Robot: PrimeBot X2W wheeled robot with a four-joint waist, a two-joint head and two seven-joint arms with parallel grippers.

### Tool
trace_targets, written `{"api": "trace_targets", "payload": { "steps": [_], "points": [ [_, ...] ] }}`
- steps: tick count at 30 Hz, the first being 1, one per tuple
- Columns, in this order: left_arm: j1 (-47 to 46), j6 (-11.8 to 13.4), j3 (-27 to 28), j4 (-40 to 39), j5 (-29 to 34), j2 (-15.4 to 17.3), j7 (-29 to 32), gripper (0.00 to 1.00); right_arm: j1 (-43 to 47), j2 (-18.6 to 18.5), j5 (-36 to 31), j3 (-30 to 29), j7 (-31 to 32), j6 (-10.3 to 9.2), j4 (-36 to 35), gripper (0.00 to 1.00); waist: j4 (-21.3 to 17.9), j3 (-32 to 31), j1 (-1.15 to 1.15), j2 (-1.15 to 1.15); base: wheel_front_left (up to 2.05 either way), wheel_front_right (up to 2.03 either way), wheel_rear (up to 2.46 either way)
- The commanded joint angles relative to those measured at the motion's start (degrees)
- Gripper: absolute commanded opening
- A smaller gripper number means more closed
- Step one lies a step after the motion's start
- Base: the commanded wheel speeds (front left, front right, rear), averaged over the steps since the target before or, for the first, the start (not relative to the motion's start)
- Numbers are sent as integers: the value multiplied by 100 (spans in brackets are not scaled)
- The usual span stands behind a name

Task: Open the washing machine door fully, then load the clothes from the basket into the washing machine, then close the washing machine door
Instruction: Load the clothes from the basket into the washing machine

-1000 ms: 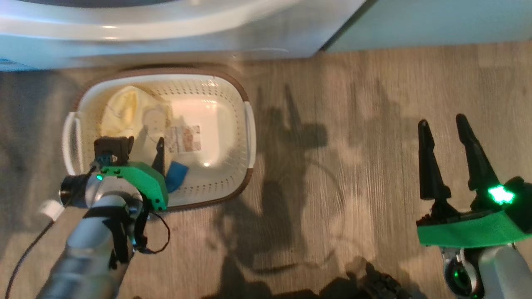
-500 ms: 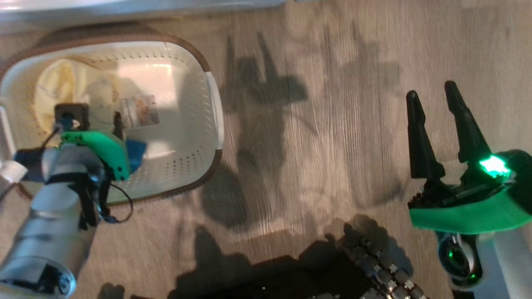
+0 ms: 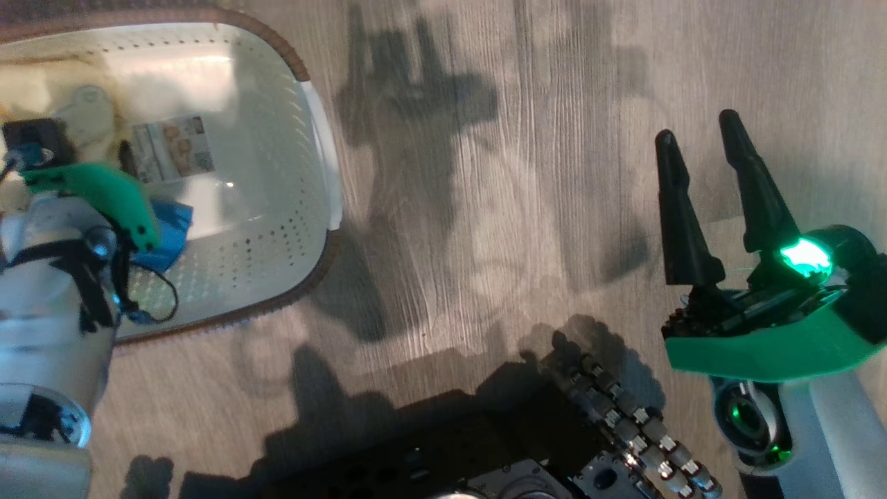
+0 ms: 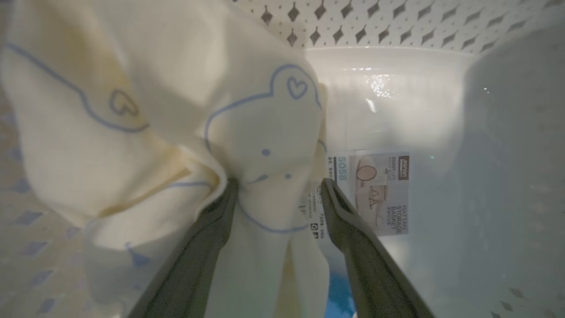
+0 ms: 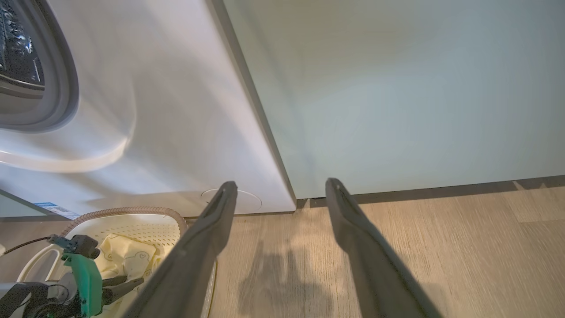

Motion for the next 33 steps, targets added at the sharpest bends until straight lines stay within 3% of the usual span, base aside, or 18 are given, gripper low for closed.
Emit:
{"api": "trace_targets", "payload": {
  "steps": [1,7,8,9,10,20,33],
  "points": [
    [77,74,142,58,-37,287,11,100,142,-55,54,112,-37,-16,-173,100,-75,86,-1,0,0,0,0],
    [-100,217,139,238,-62,390,175,100,104,-55,109,179,-37,-16,-151,100,-160,204,-1,0,0,0,0],
    [-118,221,131,260,-64,399,209,80,100,-55,118,184,-37,-16,-149,100,-164,212,-1,0,0,0,0],
    [-133,232,114,278,-55,406,232,44,93,-55,127,189,-37,-16,-145,100,-166,215,-1,0,0,0,0],
    [-142,234,106,295,-60,399,259,0,86,-55,131,193,-37,-16,-137,100,-165,213,-1,0,0,0,0],
    [-148,223,-9,383,-60,275,319,0,43,-55,115,156,-37,-16,-102,100,-61,79,-1,0,0,0,0],
    [-89,219,-524,243,310,-195,-227,0,150,-55,-115,-57,-37,-16,-20,100,303,-457,-1,0,0,0,0]
  ]
}}
